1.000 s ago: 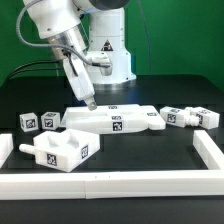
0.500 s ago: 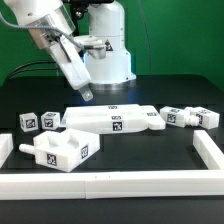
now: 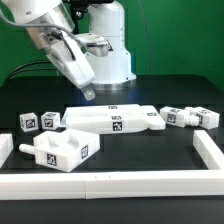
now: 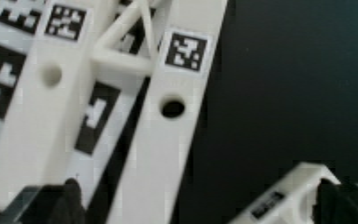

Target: Assemble chair

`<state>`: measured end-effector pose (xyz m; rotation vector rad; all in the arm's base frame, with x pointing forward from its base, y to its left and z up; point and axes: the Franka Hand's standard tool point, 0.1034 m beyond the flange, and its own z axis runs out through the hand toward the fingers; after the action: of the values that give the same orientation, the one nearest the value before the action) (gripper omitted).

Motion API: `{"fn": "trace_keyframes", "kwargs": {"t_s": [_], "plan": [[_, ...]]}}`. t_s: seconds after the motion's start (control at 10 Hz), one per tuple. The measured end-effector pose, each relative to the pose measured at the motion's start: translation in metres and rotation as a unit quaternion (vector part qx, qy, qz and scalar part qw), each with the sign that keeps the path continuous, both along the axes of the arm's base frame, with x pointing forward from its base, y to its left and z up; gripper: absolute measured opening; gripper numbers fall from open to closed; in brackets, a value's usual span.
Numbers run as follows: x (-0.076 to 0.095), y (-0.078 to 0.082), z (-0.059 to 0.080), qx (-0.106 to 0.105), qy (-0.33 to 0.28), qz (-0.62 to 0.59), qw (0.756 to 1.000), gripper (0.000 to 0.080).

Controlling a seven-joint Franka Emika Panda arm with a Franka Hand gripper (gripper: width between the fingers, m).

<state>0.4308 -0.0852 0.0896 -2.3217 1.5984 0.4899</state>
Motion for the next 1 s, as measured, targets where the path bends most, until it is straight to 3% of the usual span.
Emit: {"fn": "trace_keyframes", "kwargs": {"t_s": [0.3, 0.7, 0.9, 1.0], "plan": [[0.040, -0.014, 0.011, -0.015, -0.025, 0.119, 0.993, 0.0649], [0.041, -0.015, 0.004, -0.017, -0.033, 0.114, 0.993, 0.0649], [0.050, -0.028, -0.013, -0.036, -0.045, 0.127, 0.990, 0.0649], [0.064, -0.030, -0.013, -0.069, -0.070, 0.137, 0.986, 0.0649]]}}
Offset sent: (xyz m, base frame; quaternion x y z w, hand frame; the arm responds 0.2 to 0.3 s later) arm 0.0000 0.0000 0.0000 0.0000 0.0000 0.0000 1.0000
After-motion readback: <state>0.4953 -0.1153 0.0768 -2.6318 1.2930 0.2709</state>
